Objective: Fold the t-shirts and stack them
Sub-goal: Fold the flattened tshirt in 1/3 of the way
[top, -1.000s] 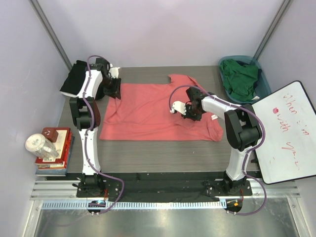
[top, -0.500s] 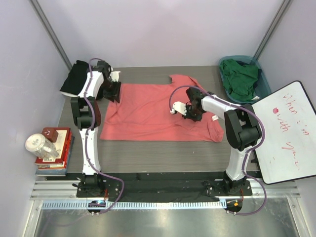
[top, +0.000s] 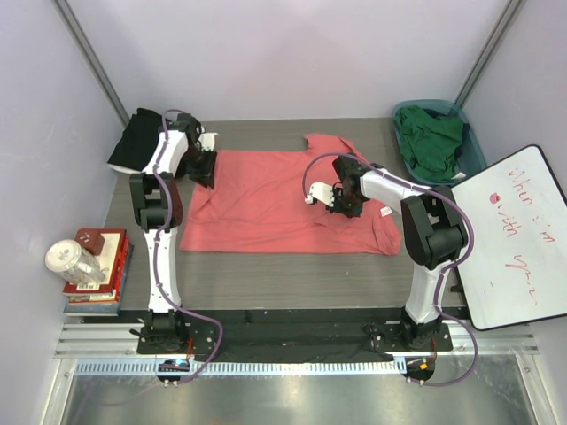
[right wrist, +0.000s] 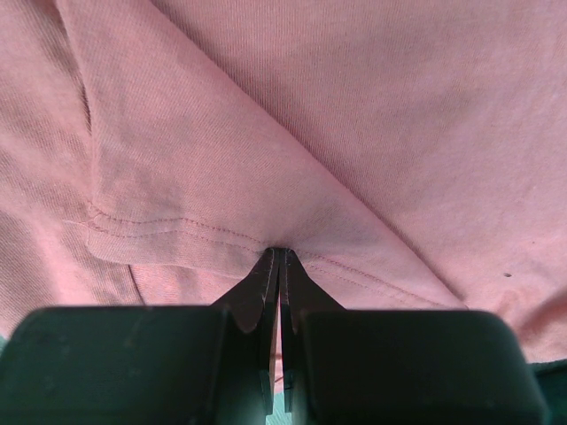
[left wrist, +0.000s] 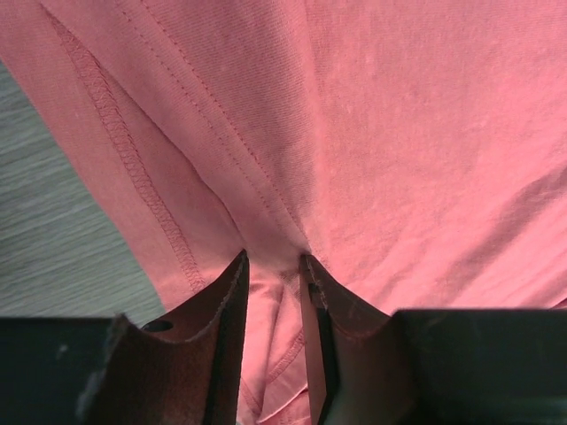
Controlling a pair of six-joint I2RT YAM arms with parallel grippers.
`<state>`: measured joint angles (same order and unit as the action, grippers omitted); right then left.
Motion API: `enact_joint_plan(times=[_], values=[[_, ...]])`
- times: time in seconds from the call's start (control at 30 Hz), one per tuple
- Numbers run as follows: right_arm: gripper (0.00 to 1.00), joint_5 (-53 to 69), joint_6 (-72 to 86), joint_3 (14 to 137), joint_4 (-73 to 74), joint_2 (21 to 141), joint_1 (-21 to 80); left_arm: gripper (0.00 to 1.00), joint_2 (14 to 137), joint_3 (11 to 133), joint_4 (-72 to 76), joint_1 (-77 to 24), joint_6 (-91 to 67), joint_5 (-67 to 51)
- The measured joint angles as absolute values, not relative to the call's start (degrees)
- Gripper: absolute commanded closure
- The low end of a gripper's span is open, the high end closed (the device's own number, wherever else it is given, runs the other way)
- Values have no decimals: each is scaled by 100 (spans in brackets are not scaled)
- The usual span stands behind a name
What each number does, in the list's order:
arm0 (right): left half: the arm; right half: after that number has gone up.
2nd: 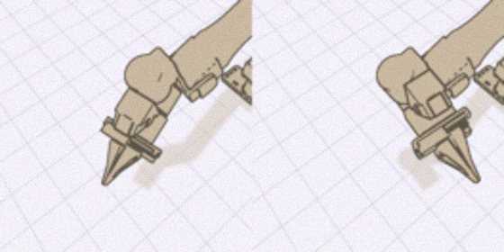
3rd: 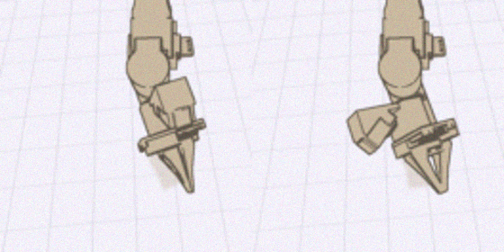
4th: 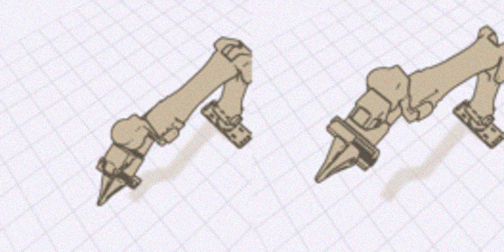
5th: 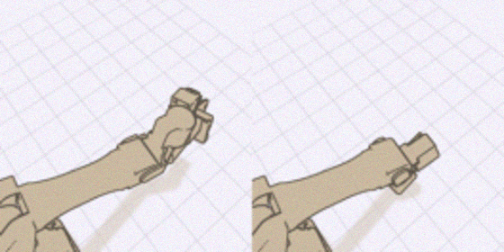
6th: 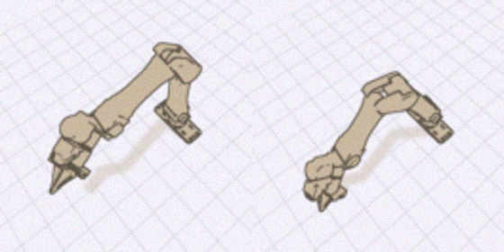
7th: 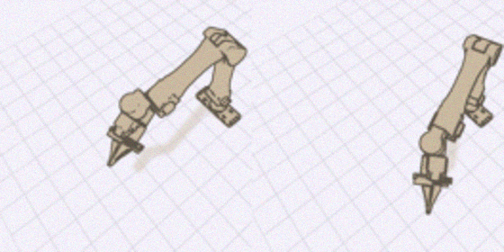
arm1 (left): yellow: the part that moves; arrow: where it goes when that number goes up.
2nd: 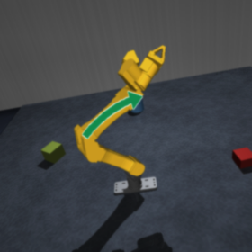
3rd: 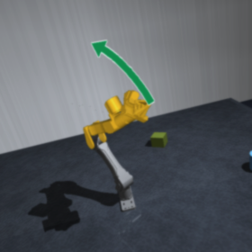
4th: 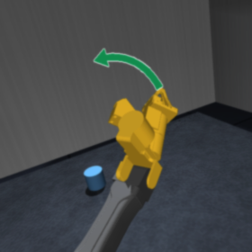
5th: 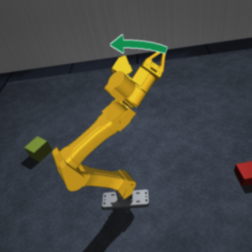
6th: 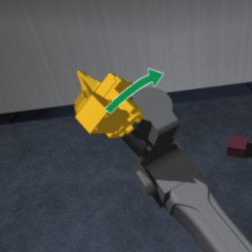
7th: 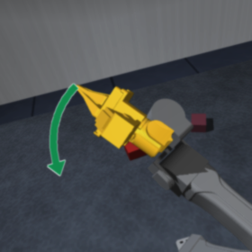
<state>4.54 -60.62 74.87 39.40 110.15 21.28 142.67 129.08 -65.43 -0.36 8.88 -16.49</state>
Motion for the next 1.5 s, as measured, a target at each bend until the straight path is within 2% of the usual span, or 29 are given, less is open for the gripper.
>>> enact_joint_plan(times=[0.63, 1.5], values=[[93, 408, -6025, 7557, 4007, 11063, 2165, 100, 14267, 12908, -6508, -36, 808, -1599], [93, 408, -6001, 7577, 4023, 11080, 2180, 99, 13878, 13113, -6386, -36, 1066, -899]])
